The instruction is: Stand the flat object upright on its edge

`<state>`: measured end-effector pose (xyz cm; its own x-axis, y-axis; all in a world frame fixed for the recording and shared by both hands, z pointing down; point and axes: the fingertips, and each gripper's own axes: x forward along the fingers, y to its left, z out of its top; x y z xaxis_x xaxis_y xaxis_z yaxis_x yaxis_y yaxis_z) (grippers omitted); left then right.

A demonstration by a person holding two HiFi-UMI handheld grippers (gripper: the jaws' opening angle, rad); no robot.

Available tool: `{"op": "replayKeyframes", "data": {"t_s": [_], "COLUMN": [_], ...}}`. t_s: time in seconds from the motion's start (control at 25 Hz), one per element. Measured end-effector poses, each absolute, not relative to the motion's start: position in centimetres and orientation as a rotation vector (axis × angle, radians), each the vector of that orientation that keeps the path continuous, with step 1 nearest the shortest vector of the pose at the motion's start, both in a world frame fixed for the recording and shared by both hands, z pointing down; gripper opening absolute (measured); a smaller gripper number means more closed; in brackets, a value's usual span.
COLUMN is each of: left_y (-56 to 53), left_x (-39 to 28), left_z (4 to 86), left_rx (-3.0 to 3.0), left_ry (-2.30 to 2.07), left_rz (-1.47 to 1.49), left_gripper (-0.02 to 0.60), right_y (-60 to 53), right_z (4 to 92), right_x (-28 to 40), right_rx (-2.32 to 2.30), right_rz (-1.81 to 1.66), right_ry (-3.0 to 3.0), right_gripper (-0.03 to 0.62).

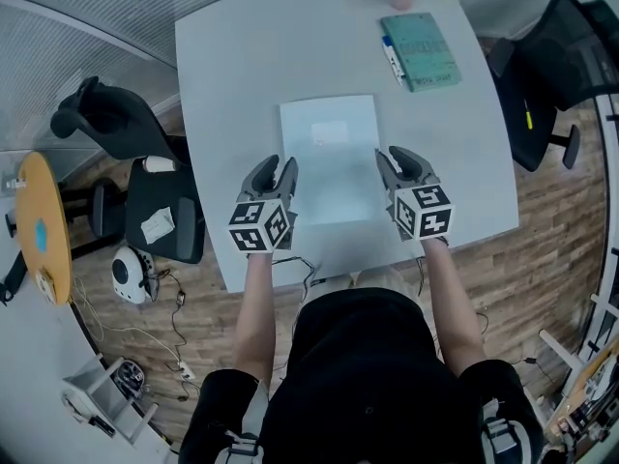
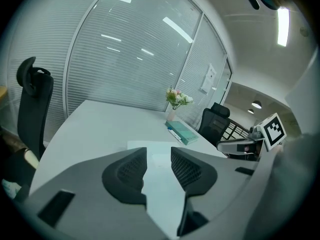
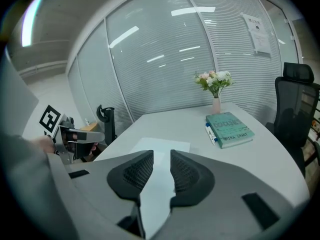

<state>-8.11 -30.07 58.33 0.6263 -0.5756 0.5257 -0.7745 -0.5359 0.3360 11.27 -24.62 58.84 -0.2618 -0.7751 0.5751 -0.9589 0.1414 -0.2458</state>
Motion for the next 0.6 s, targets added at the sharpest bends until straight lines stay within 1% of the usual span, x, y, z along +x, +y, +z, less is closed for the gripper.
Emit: {"op": "replayKeyframes", "data": {"t_s": [0.28, 0.4, 0.48, 0.6], "left_y": [-31.7, -32.3, -32.5, -32.7], "left_x": [-8.5, -8.8, -8.9, -8.9], "left_z": [61.0, 62.1, 62.9, 64.1], "left_rx": [2.251, 2.215, 2.207, 2.190], "left_ry": [-1.038, -1.025, -1.016, -0.995], "left_rz": [0.482, 0.472, 0.496, 0.519], "left_gripper": [0.169, 0.169, 0.177, 0.187], "right_y": [-25.9, -26.2, -26.3, -26.6], "right_z": [61.4, 62.3, 63.1, 64.0], "right_x": [11.5, 11.3, 11.4, 11.4], "right_rx": [1.682, 1.688, 1.686, 1.678], "right_rz": [0.898, 0.952, 0.970, 1.000], "right_ry": [-2.077, -2.068, -2.059, -2.049], "right_gripper": [0.161, 0.167, 0.179, 0.181]}}
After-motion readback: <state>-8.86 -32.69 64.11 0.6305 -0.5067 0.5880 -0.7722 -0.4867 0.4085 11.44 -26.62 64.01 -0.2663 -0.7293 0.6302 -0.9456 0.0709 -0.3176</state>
